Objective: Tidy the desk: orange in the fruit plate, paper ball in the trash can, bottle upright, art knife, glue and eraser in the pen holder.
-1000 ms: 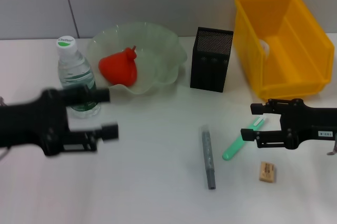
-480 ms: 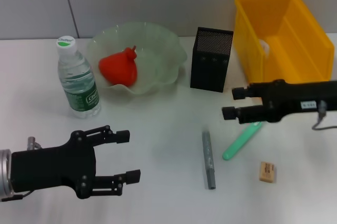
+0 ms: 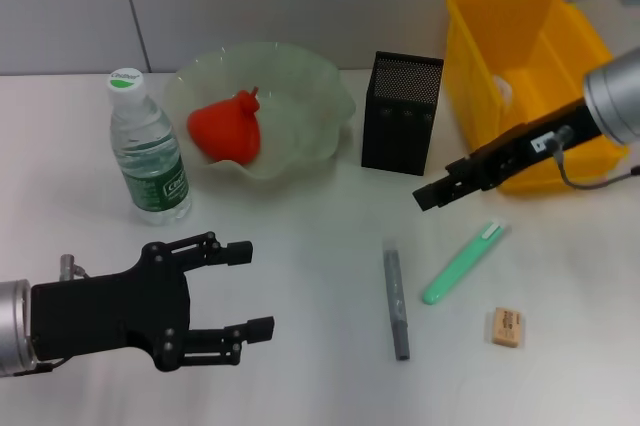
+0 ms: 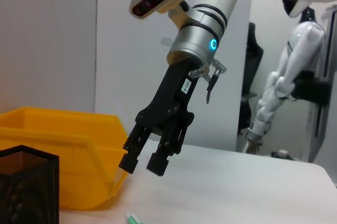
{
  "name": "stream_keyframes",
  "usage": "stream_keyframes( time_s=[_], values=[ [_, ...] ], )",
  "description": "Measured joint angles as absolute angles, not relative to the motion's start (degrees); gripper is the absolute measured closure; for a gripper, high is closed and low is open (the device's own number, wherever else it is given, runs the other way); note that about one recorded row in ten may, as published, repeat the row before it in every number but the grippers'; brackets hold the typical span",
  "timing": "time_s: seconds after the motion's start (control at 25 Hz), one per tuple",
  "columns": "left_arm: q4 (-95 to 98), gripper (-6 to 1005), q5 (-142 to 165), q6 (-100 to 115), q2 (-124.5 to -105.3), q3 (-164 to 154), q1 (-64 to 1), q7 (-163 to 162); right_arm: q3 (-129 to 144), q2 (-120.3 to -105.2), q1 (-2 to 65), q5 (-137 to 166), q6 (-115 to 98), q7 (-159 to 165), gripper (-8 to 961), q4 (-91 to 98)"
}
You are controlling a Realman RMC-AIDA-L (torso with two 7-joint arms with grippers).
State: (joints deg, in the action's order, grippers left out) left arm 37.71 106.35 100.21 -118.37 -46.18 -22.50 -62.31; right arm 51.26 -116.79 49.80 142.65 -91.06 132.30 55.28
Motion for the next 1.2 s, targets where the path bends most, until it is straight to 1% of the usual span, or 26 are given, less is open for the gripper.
stream_keyframes(
  time_s=[0.04, 0.12, 0.16, 0.24, 0.36, 0.52, 0.56, 0.6, 0.64, 0.68, 0.72, 0.84, 1.2],
  values=[
    [36.74, 152, 105.88, 99.82, -118.45, -45.82, -22.75, -62.5, 51.26, -116.79, 49.8, 142.65, -91.06, 132.3, 162, 55.28],
    [35.95, 152, 105.47, 99.67, -118.43, -45.49, -23.03, -62.85, 51.28, -116.2, 53.26, 147.67, -90.76, 136.84, 162, 53.91],
    [35.95, 152, 105.47, 99.67, -118.43, -45.49, -23.03, -62.85, 51.28, -116.2, 53.26, 147.67, -90.76, 136.84, 162, 53.91],
    [35.95, 152, 105.47, 99.67, -118.43, -45.49, -23.03, -62.85, 51.3, -115.84, 55.3, 150.81, -90.37, 140.2, 162, 52.91],
    [35.02, 152, 104.86, 98.49, -118.48, -44.74, -23.17, -63.17, 51.37, -115.71, 58.43, 155.28, -90.39, 143.42, 162, 50.82],
    [34.51, 153, 104.26, 98.13, -118.52, -44.67, -22.98, -62.66, 54.78, -116.4, 60.62, 158.07, -90.53, 143.07, 162, 49.19],
    [34.26, 153, 104.03, 98.13, -118.48, -44.64, -22.96, -62.41, 56.56, -116.8, 60.67, 157.98, -90.36, 142.11, 162, 49.2],
    [34.18, 153, 103.9, 98.11, -118.43, -44.61, -22.93, -62.17, 58.38, -117.51, 60.84, 157.66, -90.24, 139.64, 162, 49.15],
    [34.18, 153, 103.9, 98.11, -118.43, -44.61, -22.93, -62.17, 58.38, -117.51, 60.84, 157.66, -90.24, 139.64, 162, 49.15],
    [34.18, 153, 103.9, 98.11, -118.43, -44.61, -22.93, -62.17, 59.2, -117.95, 60.96, 157.65, -90.2, 137.91, 162, 49.05],
    [34.14, 153, 103.83, 97.68, -118.45, -44.56, -22.88, -61.75, 61.05, -118.7, 61.07, 157.68, -90.09, 134.78, 162, 49.0],
    [34.1, 153, 103.82, 97.17, -118.49, -44.57, -22.87, -61.8, 62.64, -118.95, 61.08, 157.8, -89.56, 132.17, 162, 48.99],
    [33.52, 153, 103.8, 96.32, -118.57, -44.58, -22.65, -62.78, 63.35, -118.66, 61.24, 160.01, -87.55, 127.13, 162, 47.89]
  ],
)
